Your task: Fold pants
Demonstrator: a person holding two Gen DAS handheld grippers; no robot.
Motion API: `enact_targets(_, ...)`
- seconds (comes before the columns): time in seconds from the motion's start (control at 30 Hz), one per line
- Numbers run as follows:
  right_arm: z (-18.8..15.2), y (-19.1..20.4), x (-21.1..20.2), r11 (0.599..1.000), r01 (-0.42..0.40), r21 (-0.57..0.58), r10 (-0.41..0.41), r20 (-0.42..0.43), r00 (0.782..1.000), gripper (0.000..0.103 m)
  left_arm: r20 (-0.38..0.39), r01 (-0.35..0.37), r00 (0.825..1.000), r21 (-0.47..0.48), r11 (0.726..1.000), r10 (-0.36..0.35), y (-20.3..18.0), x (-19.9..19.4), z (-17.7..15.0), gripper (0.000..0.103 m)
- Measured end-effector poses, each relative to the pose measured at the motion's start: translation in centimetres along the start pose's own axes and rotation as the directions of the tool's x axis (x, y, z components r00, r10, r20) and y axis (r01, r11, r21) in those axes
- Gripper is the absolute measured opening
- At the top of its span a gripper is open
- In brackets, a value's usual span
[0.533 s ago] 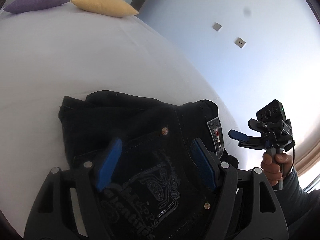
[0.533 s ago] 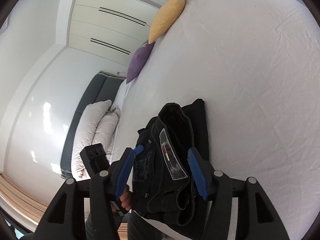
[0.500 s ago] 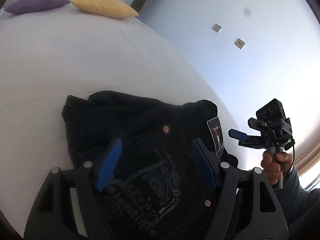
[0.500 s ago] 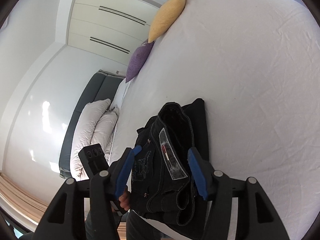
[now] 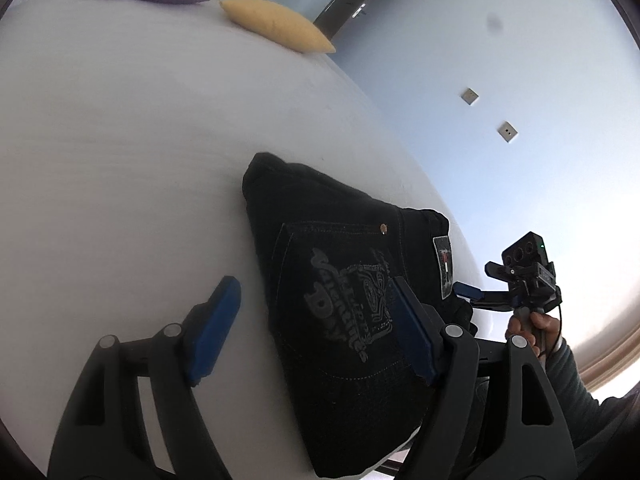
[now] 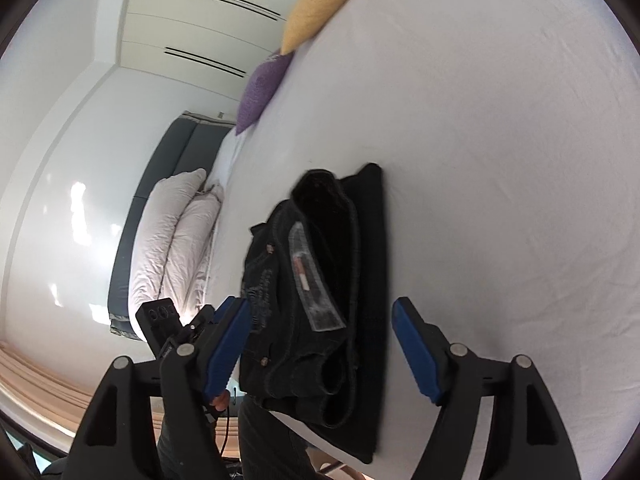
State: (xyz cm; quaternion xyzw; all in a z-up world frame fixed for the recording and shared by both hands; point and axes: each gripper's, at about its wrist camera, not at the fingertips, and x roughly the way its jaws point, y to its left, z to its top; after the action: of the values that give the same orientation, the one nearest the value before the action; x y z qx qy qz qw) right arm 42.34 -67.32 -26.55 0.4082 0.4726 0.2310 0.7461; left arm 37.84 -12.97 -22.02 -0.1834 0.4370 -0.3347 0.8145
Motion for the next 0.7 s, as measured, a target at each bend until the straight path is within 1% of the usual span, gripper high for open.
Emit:
enact_targets(0.07, 0.1, -0.4, 0.4, 1.0, 0.009, 0.012, -0.008, -0.024, 1.0, 0.076, -0.033, 0.027, 0.999, -0.032, 0.999, -0.028, 0.2, 0.6, -0.5, 0.073)
enact_targets(0.2, 0.7, 0.1, 1.7, 0.999, 0.045, 0.0, -0.045, -0.072, 0.996, 0.076, -0.1, 0.018, 0.995, -0.018, 1.0, -0.02, -0.9, 2.6, -1.5, 0.073)
enact_targets(0.27, 0.9, 0.1, 2.3, 0.998, 0.061, 0.0, -0.06, -0.096, 0.994, 0.076, -0.125, -0.017, 0.992, 0.025, 1.0, 0.02, -1.7, 3.2, -1.8, 0.073)
enact_targets(0.33, 1.2, -0.1, 2.7, 0.998, 0.069, 0.009, -0.068, -0.103, 0.992, 0.076, -0.142, -0.033, 0.989, 0.042, 0.999, 0.039, -2.0, 3.3, -2.0, 0.073)
enact_targets(0.4, 1.5, -0.1, 3.1, 0.997, 0.081, 0.011, -0.079, -0.118, 0.99, 0.076, -0.16, -0.042, 0.986, 0.024, 0.999, 0.045, -1.6, 3.6, -1.9, 0.073)
enact_targets(0.47, 1.6, -0.1, 3.6, 0.996, 0.084, 0.007, -0.082, -0.14, 0.987, 0.076, -0.192, -0.037, 0.981, 0.001, 0.999, 0.036, -1.0, 3.7, -2.0, 0.073)
enact_targets(0.53, 1.7, -0.1, 4.1, 0.996, 0.094, 0.004, -0.092, -0.161, 0.983, 0.076, -0.201, -0.038, 0.979, 0.002, 0.999, 0.037, -0.8, 3.8, -2.0, 0.073)
enact_targets(0.6, 1.9, -0.2, 4.3, 0.996, 0.084, 0.008, -0.081, -0.172, 0.982, 0.076, -0.209, -0.029, 0.978, -0.002, 1.0, 0.028, -0.7, 3.8, -1.9, 0.073)
enact_targets(0.7, 2.3, -0.5, 4.8, 0.998, 0.06, 0.018, -0.055, -0.188, 0.981, 0.076, -0.216, -0.01, 0.976, -0.038, 0.999, 0.001, -0.1, 4.2, -1.4, 0.072)
